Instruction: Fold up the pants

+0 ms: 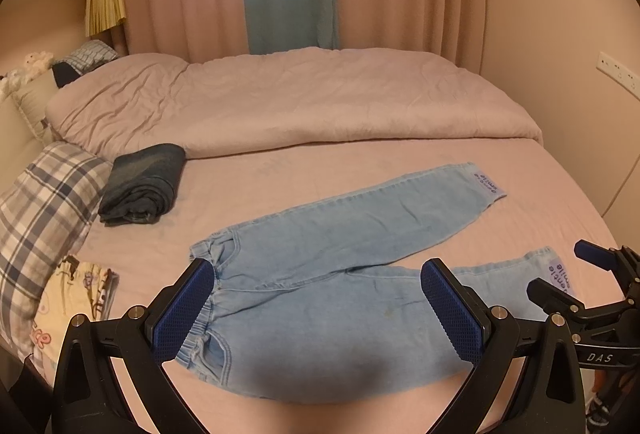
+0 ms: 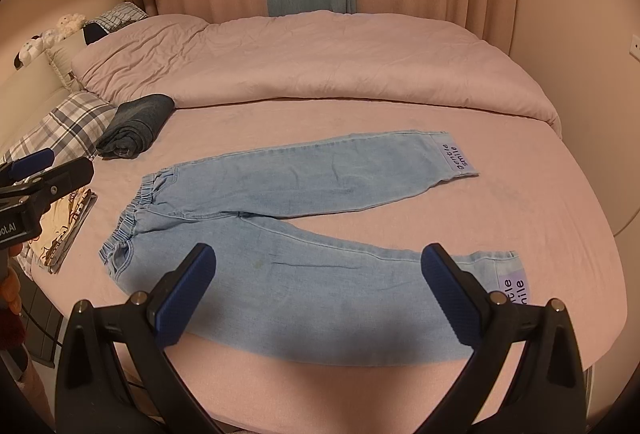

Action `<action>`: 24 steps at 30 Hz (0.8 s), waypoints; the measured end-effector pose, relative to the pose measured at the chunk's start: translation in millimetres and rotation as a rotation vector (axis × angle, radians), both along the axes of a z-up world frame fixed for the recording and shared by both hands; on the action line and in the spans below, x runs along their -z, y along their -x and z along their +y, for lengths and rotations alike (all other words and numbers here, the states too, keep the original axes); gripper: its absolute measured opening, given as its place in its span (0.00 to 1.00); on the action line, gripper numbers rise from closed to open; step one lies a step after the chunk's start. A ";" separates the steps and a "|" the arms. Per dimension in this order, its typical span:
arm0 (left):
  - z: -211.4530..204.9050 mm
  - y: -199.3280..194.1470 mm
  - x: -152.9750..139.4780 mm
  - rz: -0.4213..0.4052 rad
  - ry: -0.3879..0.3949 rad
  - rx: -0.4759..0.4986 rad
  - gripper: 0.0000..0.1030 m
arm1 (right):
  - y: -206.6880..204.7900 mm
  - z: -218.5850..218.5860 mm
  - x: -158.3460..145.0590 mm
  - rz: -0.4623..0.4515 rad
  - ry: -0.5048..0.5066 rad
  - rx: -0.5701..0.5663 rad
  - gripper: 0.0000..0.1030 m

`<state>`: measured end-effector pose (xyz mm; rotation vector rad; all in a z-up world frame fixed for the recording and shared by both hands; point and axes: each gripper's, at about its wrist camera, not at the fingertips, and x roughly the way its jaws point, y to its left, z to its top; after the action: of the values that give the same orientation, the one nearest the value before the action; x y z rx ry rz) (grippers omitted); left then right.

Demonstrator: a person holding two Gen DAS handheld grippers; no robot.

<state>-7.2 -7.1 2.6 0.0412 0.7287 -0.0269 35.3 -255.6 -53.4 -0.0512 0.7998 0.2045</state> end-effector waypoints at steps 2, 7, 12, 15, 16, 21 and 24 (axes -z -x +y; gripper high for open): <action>-0.1 -0.3 0.0 0.001 0.002 0.000 1.00 | -0.2 0.0 0.3 0.001 0.002 -0.001 1.00; 0.9 -0.3 2.1 0.005 0.004 0.004 1.00 | -0.3 0.9 0.6 0.002 0.004 -0.003 1.00; 1.2 -1.0 2.9 0.006 0.005 0.005 1.00 | -0.3 1.1 0.7 0.003 0.005 -0.004 1.00; 1.3 -1.6 4.0 0.008 0.006 0.007 1.00 | -0.5 1.2 0.6 0.004 0.010 -0.005 1.00; 1.2 -1.7 4.6 0.009 0.006 0.007 1.00 | -0.6 1.6 0.8 0.004 0.011 -0.005 1.00; 2.0 -2.2 6.8 0.014 0.009 0.009 1.00 | -1.6 2.8 1.9 0.008 0.016 -0.004 1.00; 3.4 -2.3 7.9 0.014 0.011 0.013 1.00 | -2.9 3.3 2.1 0.010 0.019 -0.005 1.00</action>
<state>-4.9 -3.7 -5.2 0.0355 0.7425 -0.0432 38.2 -252.3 -55.5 -0.0698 0.8121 0.2019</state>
